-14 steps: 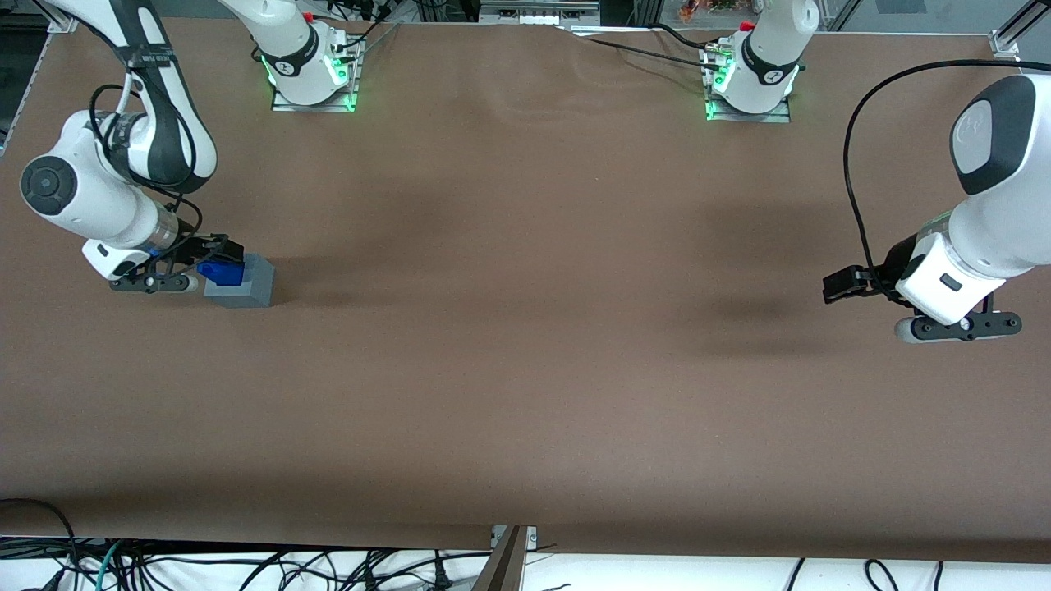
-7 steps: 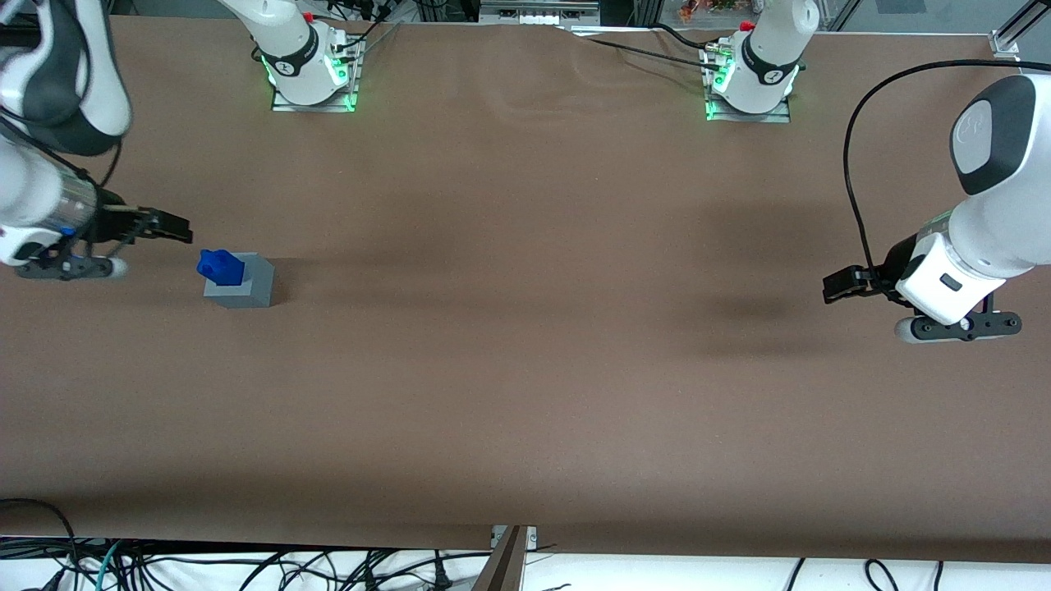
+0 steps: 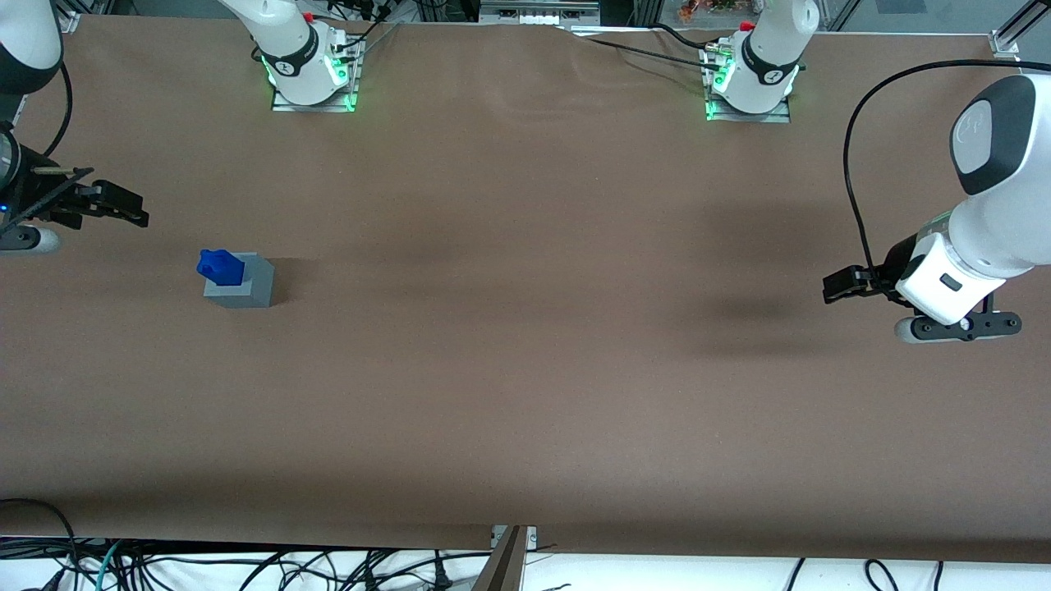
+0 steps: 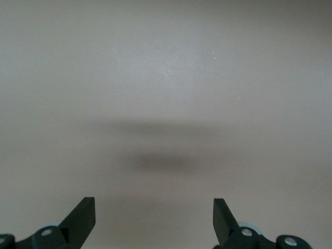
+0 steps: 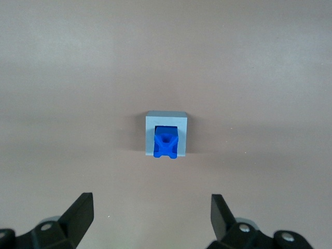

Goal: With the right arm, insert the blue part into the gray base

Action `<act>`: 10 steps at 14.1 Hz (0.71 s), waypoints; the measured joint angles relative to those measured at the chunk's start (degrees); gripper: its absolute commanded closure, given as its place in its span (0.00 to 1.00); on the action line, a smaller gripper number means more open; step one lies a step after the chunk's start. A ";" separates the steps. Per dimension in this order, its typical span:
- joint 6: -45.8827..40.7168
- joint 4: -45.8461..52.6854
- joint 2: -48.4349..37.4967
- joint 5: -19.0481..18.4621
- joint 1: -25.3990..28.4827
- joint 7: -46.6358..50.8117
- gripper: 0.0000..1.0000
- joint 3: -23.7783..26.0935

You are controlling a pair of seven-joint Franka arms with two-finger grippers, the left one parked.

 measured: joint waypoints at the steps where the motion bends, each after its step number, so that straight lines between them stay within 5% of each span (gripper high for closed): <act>1: -0.11 -0.05 -0.47 -0.10 -0.31 0.00 0.00 0.27; 10: -1.44 -0.68 -3.32 -0.12 -1.34 4.70 0.00 2.44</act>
